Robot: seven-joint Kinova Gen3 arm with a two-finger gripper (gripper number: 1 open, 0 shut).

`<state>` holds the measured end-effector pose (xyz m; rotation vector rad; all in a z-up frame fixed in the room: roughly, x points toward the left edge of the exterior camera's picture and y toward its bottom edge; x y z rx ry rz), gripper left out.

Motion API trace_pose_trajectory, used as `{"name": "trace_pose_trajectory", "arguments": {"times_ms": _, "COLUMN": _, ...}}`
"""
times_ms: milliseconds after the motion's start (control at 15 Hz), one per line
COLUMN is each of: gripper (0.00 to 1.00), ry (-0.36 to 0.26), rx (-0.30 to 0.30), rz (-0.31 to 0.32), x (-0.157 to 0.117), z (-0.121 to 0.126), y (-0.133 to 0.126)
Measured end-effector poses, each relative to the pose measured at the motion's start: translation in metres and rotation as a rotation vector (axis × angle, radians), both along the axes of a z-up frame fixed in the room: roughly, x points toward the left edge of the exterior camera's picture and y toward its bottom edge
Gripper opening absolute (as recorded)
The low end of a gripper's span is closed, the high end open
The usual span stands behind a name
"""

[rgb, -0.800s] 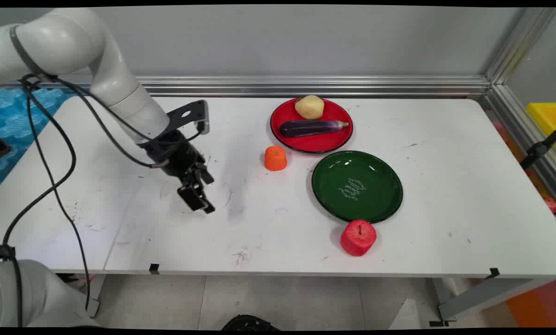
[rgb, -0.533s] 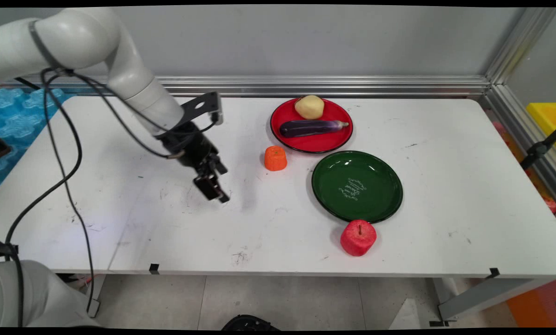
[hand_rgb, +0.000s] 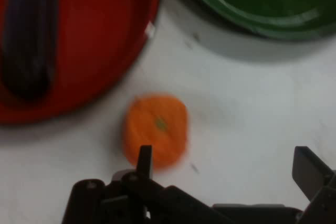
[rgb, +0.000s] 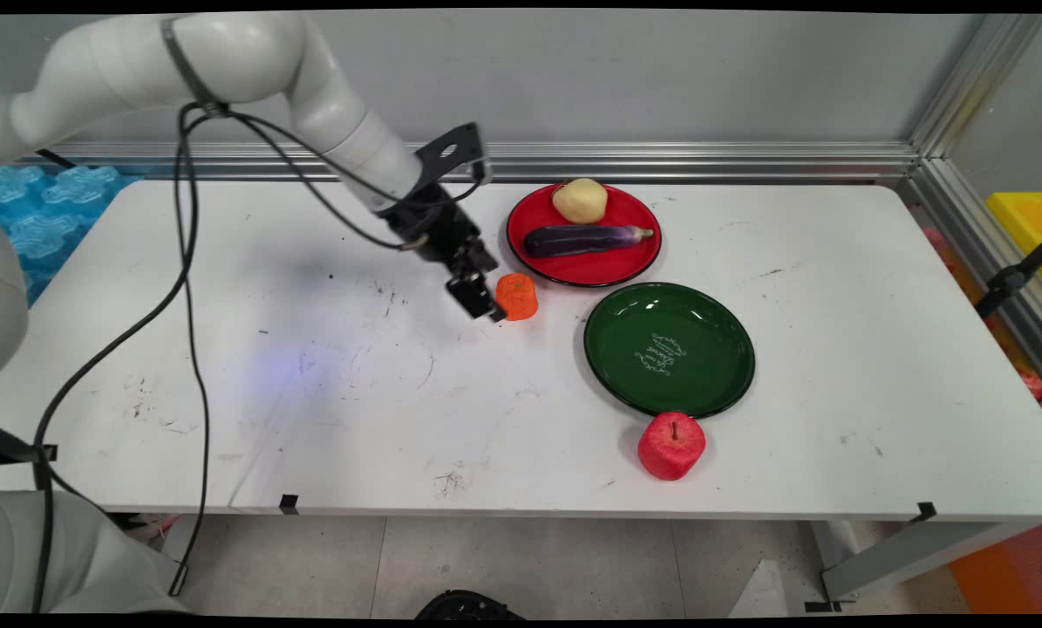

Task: Pick up the eggplant from the red plate

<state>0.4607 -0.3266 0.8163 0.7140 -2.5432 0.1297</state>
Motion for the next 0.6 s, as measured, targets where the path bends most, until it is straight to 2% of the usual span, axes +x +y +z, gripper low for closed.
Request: {"name": "trace_pose_trajectory", "arguments": {"times_ms": 600, "gripper": 1.00, "ry": 0.017, "rx": -0.133, "rz": -0.008, "x": -0.018, "z": -0.020, "y": -0.069}}
